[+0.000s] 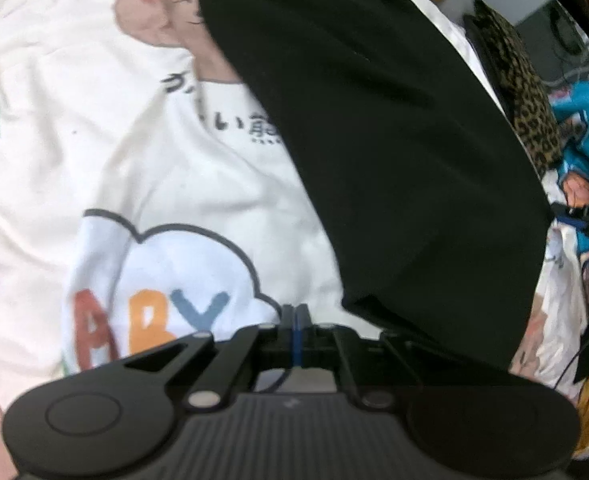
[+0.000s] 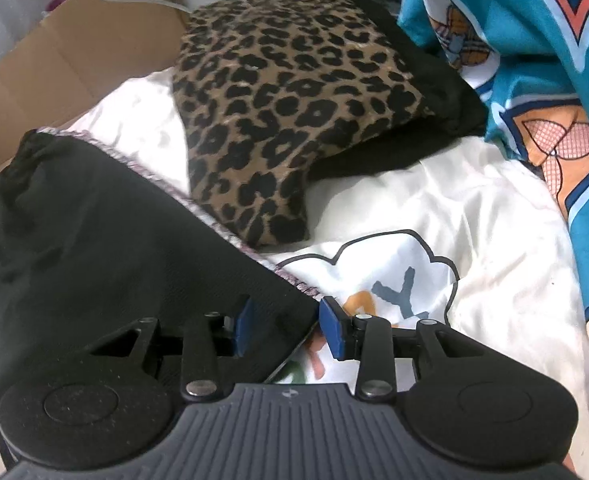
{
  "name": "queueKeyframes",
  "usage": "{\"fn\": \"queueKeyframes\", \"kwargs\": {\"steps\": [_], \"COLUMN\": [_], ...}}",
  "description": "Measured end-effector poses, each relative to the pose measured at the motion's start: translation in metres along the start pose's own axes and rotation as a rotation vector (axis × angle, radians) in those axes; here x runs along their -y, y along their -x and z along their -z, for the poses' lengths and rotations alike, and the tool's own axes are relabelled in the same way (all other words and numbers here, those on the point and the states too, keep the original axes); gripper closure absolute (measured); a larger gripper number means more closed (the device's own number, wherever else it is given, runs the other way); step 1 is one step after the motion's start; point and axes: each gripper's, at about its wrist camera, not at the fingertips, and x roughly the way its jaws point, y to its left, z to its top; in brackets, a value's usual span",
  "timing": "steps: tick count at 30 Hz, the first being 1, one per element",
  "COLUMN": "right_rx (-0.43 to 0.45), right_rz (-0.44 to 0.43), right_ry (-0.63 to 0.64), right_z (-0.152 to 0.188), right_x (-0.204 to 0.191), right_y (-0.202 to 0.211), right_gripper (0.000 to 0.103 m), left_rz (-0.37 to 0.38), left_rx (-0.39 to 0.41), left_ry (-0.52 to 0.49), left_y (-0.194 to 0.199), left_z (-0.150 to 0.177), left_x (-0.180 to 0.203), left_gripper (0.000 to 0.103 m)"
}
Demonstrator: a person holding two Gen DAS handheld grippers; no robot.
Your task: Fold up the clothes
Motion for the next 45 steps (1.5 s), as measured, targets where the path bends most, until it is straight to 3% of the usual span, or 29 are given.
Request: {"fn": "queueKeyframes", "kwargs": {"steps": [4,6,10,15,22,27,30,33,45], "right_rx": [-0.018,-0.026,-0.026,-0.029,-0.037,-0.034,-0.024,-0.015,-0.029], "right_rz": [0.01,0.028,0.021,0.038,0.029,0.01,-0.011,-0.038,-0.081], "right_ry": [-0.005,-0.003,-0.033,-0.023,-0.041,-0.087,-0.107,-0.114,-0.101], "right_z": [0.001,0.002,0.002,-0.001,-0.002,0.001,0.003,0.007,0.013], "right_x": [0.004,0.006,0.012,0.014,0.021,0.028,0.03,0.031,0.026], "right_y": [-0.01,-0.014,-0.017,-0.022,-0.028,-0.026,-0.019,-0.014,-0.01], "right_gripper": [0.062,0.084,0.087,0.089,0.089,0.086,0.078,0.061,0.061], "left_rz": [0.027,0.033,0.072,0.105,0.081,0.054,0.063,0.07,0.076], "left_rx": [0.022,0.032,0.052,0.028,-0.088,-0.099,-0.081,-0.072,-0.111], "left_ry": [0.023,0.011,-0.023,-0.1,-0.145,-0.191,-0.196,-0.203,-0.239], "left_y": [0.01,0.013,0.021,-0.002,-0.048,-0.048,-0.038,-0.032,-0.056], "left_z": [-0.005,-0.008,-0.017,-0.032,-0.012,-0.006,-0.01,-0.012,0.008], "left_x": [-0.001,0.004,0.017,0.056,0.072,0.08,0.085,0.095,0.138], "left_gripper": [0.101,0.101,0.099,0.096,0.096,0.096,0.096,0.096,0.095]}}
